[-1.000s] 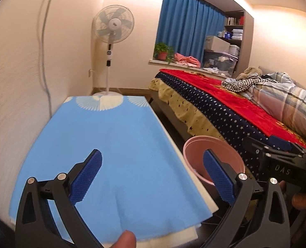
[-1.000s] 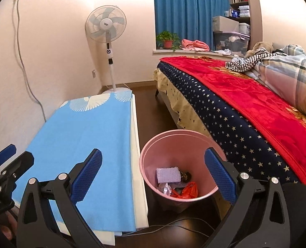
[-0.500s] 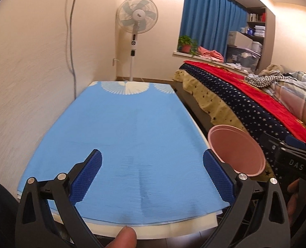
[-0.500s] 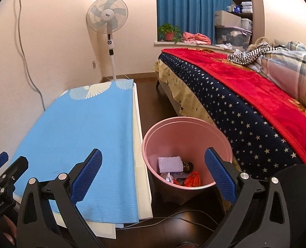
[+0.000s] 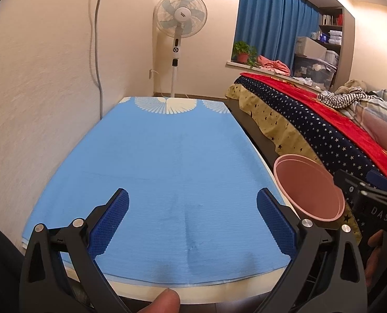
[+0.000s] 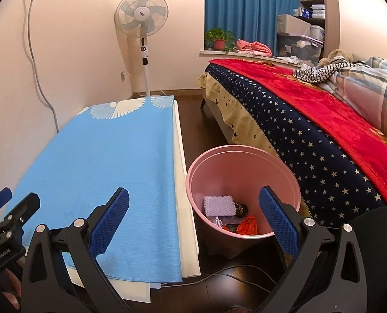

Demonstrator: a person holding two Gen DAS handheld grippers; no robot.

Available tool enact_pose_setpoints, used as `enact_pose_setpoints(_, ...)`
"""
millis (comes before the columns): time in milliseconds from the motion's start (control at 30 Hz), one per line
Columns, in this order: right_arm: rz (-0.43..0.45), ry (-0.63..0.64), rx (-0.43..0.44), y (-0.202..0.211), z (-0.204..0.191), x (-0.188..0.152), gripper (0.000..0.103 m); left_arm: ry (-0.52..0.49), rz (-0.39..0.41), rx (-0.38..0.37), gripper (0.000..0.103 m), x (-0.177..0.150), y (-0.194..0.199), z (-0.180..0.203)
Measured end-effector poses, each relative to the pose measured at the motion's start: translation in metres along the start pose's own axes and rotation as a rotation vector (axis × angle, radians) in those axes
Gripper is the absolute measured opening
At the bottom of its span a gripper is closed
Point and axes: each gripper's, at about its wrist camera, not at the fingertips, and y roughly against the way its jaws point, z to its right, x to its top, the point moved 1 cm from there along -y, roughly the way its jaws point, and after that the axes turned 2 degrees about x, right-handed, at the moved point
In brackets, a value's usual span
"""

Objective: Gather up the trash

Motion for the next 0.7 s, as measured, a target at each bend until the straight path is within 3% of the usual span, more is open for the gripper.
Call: enact_pose_setpoints(700, -0.002, 0.027, 0.025, -0.006, -0.016, -0.003, 0.098, 0.002, -0.016, 0.053, 0.095, -0.004, -0.003, -0.006)
